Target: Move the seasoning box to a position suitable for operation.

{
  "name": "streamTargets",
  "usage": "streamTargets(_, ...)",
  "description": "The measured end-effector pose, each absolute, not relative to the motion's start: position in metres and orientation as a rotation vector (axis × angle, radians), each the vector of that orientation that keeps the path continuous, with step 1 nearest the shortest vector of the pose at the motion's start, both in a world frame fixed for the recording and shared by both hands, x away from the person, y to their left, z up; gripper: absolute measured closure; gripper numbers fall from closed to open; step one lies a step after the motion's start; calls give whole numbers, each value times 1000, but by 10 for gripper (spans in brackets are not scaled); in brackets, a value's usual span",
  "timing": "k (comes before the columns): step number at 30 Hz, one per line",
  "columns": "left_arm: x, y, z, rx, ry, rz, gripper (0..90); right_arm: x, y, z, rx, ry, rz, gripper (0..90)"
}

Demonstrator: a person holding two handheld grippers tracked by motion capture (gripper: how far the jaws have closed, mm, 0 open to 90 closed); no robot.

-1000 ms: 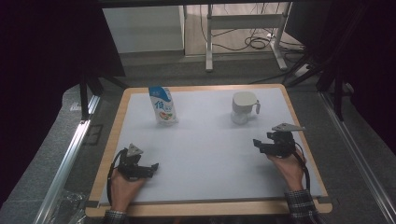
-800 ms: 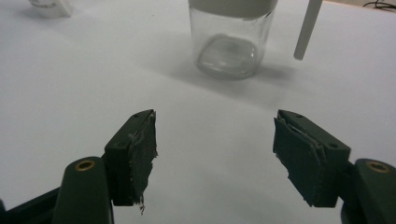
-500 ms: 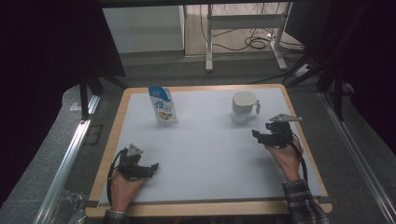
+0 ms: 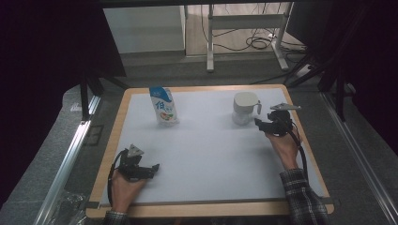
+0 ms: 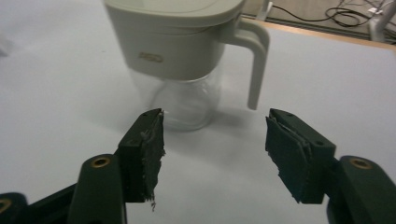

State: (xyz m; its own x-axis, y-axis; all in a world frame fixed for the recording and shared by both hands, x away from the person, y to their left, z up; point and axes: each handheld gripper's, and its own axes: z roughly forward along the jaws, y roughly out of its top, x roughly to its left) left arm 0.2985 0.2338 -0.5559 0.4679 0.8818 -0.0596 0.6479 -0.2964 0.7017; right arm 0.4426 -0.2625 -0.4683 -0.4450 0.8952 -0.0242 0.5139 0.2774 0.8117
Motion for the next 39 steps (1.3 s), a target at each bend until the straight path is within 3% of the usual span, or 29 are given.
streamTargets(23, 299, 234, -556, 2046, 1266, 447, 40, 481, -268, -483, 1314, 2014, 1022, 540)
streamTargets(39, 299, 234, -556, 2047, 1266, 447, 40, 499, -265, -481, 1332, 2007, 994, 549)
